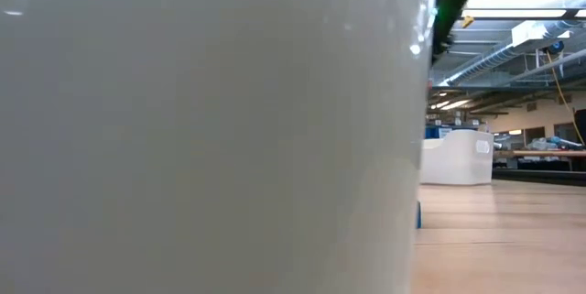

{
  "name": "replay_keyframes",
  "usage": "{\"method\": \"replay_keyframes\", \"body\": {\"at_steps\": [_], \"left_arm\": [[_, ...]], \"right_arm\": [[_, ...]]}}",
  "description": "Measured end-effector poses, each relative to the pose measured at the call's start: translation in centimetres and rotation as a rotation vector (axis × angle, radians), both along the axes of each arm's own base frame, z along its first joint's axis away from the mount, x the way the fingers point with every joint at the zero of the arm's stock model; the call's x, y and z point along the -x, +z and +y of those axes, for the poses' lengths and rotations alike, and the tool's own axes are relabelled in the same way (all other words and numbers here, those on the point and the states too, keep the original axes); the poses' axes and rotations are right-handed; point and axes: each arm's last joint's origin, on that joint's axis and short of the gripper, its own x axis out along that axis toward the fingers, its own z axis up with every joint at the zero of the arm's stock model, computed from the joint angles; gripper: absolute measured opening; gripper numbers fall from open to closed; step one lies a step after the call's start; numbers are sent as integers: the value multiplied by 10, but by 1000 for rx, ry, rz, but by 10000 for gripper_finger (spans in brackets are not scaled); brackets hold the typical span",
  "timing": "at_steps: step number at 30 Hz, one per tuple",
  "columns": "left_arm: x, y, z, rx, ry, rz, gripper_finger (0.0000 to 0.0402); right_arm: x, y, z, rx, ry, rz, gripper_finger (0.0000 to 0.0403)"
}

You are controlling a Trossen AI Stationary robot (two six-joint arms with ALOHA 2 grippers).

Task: Sort blocks by size
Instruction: Put the red rectangle block into the top white bin

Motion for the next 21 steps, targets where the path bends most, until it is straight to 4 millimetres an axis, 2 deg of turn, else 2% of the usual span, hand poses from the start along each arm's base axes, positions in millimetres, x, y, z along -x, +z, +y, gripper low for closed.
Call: {"method": "replay_keyframes", "body": {"at_steps": [2,5,6,11,13,15,17,21], "left_arm": [[-6,-4,6,10,-2,39,141],[-16,-5,13,1,-12,57,141],[-19,-5,14,0,-15,61,141],[-23,-4,17,-6,-20,61,141],[-23,-4,18,-15,-26,68,141],[-21,-5,19,-5,-22,75,141],[-20,-6,20,8,-23,85,141],[-19,-7,20,13,-22,93,141]], "right_arm": [[13,2,-10,-23,-75,32,115],[17,1,-18,-52,-103,47,125],[18,-1,-19,-54,-105,54,145],[20,-7,-23,-77,-104,78,292],[20,-4,-20,-76,-95,57,334],[20,1,-12,-71,-58,23,358],[14,6,2,-104,49,-45,367],[-5,11,47,-157,333,-166,358]]}}
